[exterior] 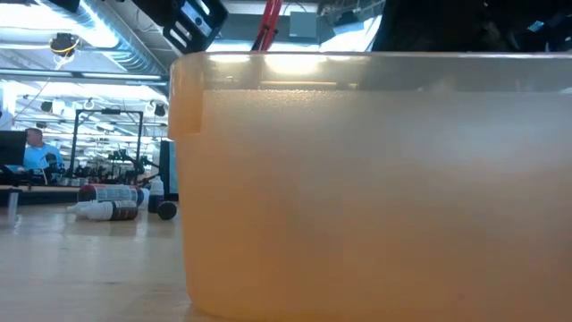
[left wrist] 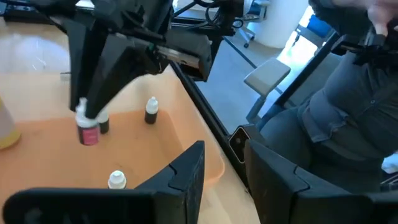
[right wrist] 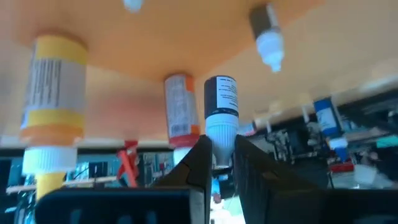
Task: Pick & Place food coloring
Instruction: Put the small black food coloring bottle into the orange bin
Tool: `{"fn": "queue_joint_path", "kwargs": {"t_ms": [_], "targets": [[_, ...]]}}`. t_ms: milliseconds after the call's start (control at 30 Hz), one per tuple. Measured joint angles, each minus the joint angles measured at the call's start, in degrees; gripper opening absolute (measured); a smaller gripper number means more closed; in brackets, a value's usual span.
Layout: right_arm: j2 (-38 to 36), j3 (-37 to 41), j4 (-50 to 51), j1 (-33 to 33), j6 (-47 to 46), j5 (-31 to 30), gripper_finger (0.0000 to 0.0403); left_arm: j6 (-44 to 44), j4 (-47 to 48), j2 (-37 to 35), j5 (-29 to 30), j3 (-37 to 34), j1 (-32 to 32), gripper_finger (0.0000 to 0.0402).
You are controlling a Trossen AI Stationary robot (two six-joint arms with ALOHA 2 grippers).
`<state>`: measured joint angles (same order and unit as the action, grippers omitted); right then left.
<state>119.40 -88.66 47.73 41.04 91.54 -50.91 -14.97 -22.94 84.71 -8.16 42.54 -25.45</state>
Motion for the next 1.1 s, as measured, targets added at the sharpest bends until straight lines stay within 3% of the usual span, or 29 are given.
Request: {"fn": "queue_joint_path", "kwargs": {"t_ms": [400, 667, 1100], "targets": [[0.37, 0.00, -3.77, -1.26, 0.56, 1.69, 0.0053, 1.21, 0.16, 0.00, -0.02, 0.00, -0.33, 0.0111], [0.39, 0.02, -3.77, -1.21, 1.77, 9.18, 0.0053, 1.21, 1.04, 0.00, -0.02, 0.00, -0.33, 0.0107], [0.39, 0.04, -1.51, -1.88, 1.47, 14.13, 0.0054, 1.19, 0.98, 0.00, -0.02, 0.00, -0.33, 0.0108]]}}
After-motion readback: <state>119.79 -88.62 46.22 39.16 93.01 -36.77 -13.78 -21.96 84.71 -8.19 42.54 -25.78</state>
